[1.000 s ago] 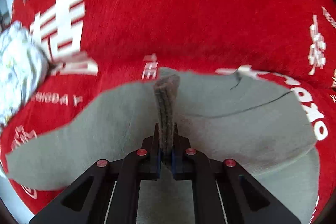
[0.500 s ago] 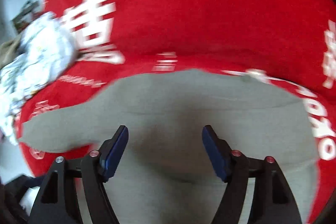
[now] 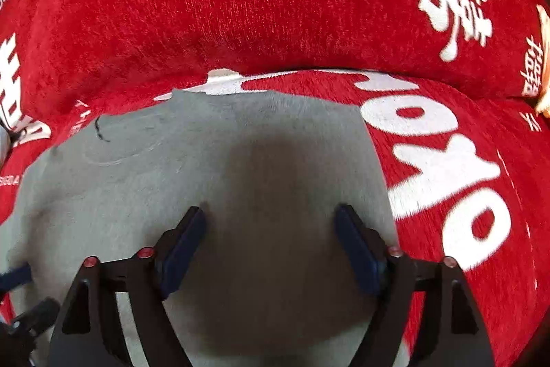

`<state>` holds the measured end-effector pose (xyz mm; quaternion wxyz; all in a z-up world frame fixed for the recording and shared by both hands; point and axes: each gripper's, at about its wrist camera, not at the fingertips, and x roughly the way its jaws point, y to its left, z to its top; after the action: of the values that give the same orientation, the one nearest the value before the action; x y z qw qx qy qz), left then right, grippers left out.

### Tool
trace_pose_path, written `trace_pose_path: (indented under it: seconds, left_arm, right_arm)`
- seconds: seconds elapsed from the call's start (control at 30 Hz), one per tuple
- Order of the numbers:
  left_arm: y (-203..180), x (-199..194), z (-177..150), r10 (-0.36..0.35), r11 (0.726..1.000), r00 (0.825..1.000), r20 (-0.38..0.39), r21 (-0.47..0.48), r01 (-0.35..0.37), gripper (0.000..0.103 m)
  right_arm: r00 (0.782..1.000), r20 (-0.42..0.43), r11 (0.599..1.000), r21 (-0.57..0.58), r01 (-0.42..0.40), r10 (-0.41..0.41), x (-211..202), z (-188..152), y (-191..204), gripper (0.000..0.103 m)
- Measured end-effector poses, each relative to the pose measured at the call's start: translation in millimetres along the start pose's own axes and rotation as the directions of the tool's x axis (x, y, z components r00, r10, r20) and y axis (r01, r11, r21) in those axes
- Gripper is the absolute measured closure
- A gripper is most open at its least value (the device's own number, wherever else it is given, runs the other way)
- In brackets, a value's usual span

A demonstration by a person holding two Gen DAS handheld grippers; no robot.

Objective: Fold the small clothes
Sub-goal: 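Lay the held sleeve across the sweater body and open the right gripper, then move the left gripper to the cuff of the other sleeve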

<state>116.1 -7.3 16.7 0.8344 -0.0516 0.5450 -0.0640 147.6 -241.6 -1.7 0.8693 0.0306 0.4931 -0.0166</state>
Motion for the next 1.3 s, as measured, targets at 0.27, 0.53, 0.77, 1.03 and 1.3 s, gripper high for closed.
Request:
trace_pose_path:
  seconds: [0.27,0.53,0.77,1.03,1.3]
  left_arm:
    - [-4,-7,-17,0.052,0.999,0.998,0.019,0.007,-0.052,0.0]
    - [4,-47,-63,0.086,0.996,0.989,0.119,0.003,-0.087,0.0]
    - [106,-81,-112,0.199,0.953,0.973,0.115,-0.255,-0.165,0.0]
    - [301,-109,-179,0.353,0.588,0.936,0.013,-0.781,-0.21,0.0]
    - [377,-101,-156,0.404,0.45,0.913,-0.052,-0.858,-0.248,0.0]
  right_arm:
    - [0.999,0.006,0.998,-0.047,-0.05,0.05,-30,-33,20,0.018]
    - [0.99,0.143,0.997,-0.081,0.001,0.011,-85,-84,34,0.016]
    - [0.994,0.106,0.992,-0.117,0.045,-0.032,-71,-118,47,0.009]
    - [0.994,0.1,0.995,-0.093,0.043,-0.034,-67,-115,41,0.001]
    - [0.994,0.105,0.995,-0.088,0.051,-0.042,-65,-116,42,0.001]
